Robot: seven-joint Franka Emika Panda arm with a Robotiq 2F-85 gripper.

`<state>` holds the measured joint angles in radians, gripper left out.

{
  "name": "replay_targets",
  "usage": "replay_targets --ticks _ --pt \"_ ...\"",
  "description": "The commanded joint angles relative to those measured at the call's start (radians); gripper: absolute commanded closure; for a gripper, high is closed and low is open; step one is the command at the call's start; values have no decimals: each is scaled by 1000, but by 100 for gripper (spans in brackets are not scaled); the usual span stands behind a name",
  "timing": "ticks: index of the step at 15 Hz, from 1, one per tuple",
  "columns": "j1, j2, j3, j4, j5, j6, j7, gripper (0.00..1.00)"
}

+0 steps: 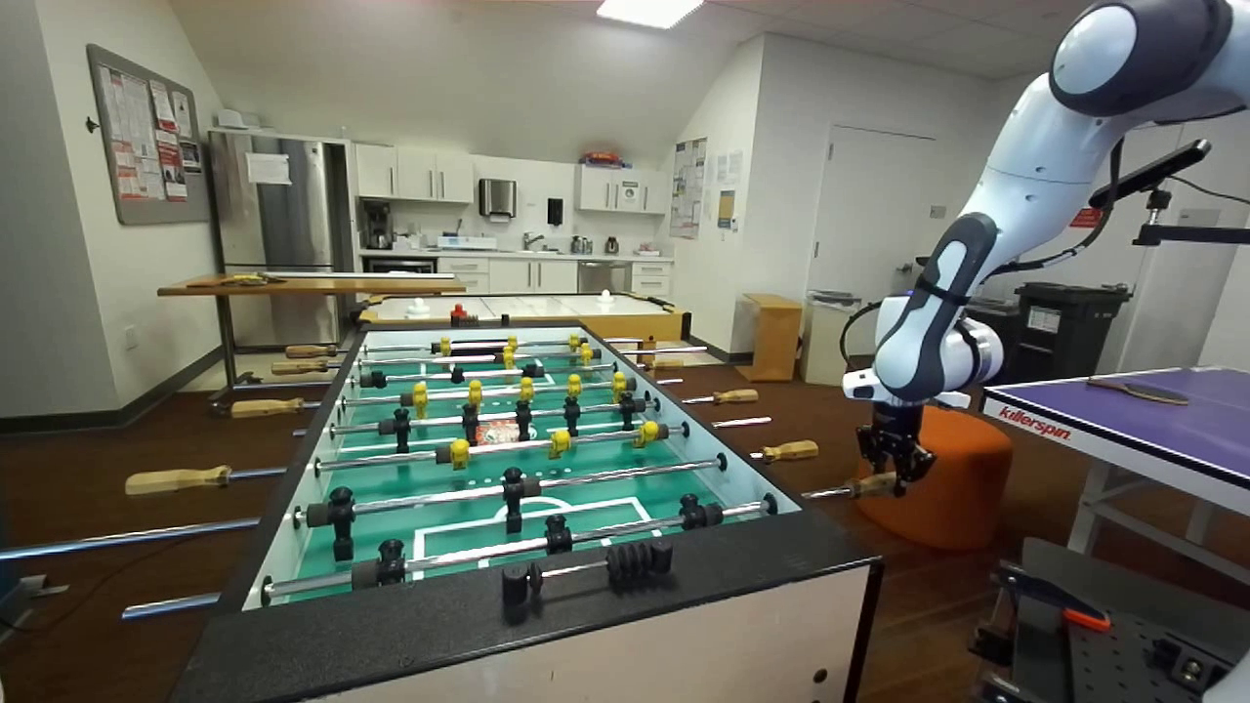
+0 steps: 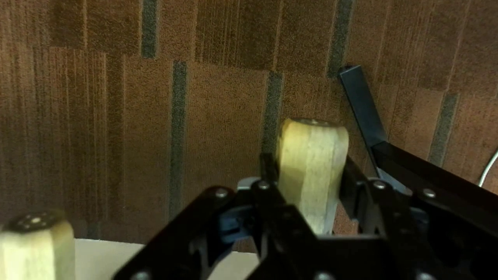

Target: Push the first rod to the left

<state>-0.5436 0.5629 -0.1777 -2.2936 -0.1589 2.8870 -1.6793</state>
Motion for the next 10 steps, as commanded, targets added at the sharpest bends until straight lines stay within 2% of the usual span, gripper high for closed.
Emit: replay_targets --ticks 1,5,10 --pt "112 -71 4 -28 -46 2 69 83" --pt "186 -77 22 -27 -73 -10 188 83" --pt "230 -81 -18 -41 -140 -5 275 83"
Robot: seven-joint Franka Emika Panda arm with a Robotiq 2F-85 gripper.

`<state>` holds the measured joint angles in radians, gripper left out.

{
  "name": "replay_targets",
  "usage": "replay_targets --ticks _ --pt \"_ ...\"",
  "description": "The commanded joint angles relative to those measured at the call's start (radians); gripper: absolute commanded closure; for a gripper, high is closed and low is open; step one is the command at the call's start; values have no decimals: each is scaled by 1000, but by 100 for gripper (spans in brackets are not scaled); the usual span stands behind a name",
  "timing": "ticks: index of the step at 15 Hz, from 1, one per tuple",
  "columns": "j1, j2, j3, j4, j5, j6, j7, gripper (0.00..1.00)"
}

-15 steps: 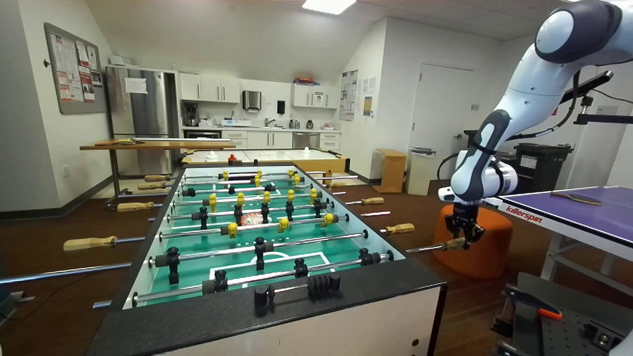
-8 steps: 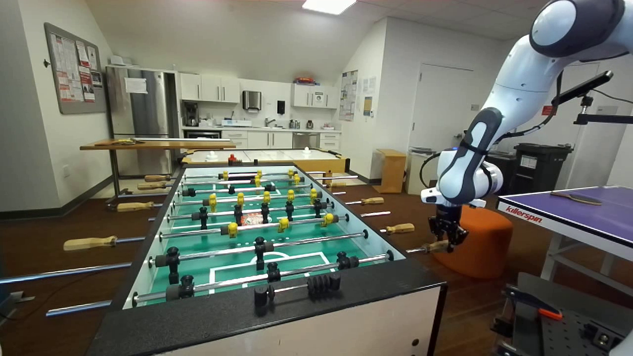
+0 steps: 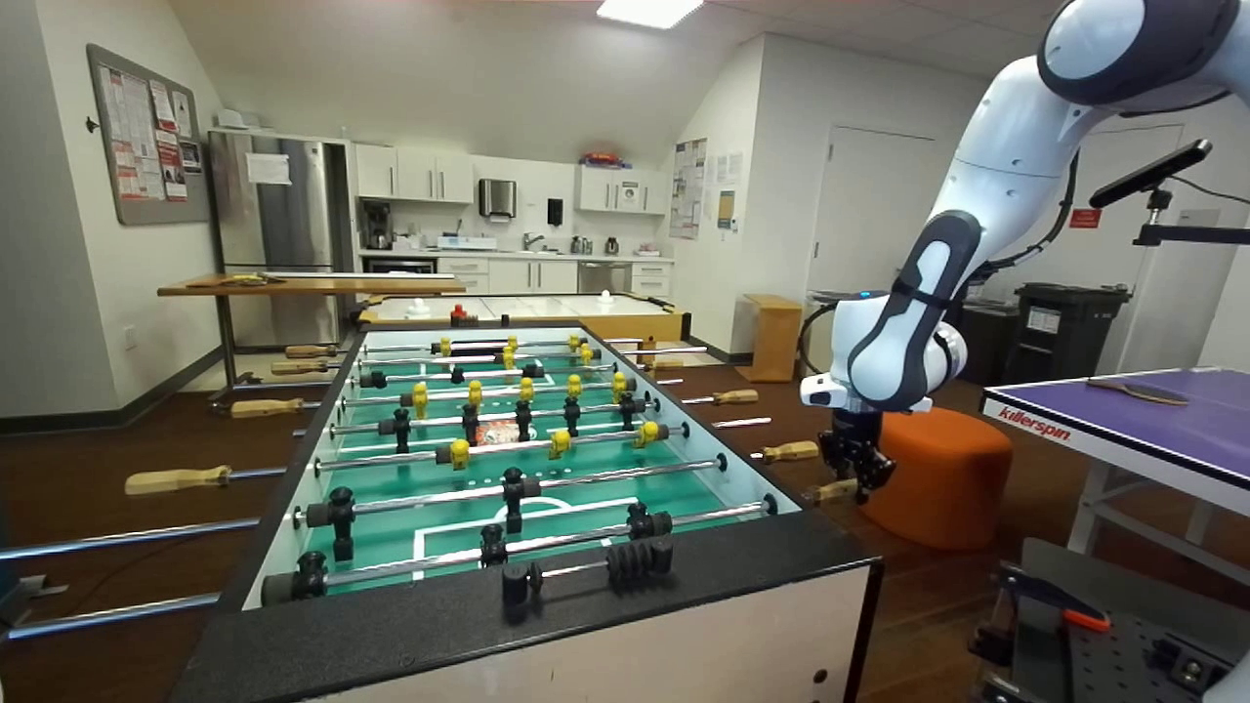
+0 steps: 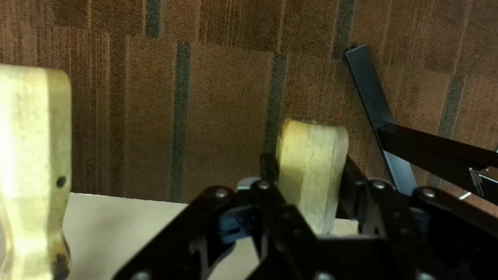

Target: Push the first rod to the left

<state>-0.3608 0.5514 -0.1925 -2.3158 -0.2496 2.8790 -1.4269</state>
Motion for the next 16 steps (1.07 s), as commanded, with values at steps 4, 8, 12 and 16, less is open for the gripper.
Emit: replay_targets --ticks 4,8,12,16 --pt "86 -111 -40 -62 -143 24 62 26" --pt "115 -236 -41 -130 -186 -2 62 0" --pt "110 -393 -35 -240 -189 -20 56 0" --pt "121 -510 -56 -306 -210 -56 93 0"
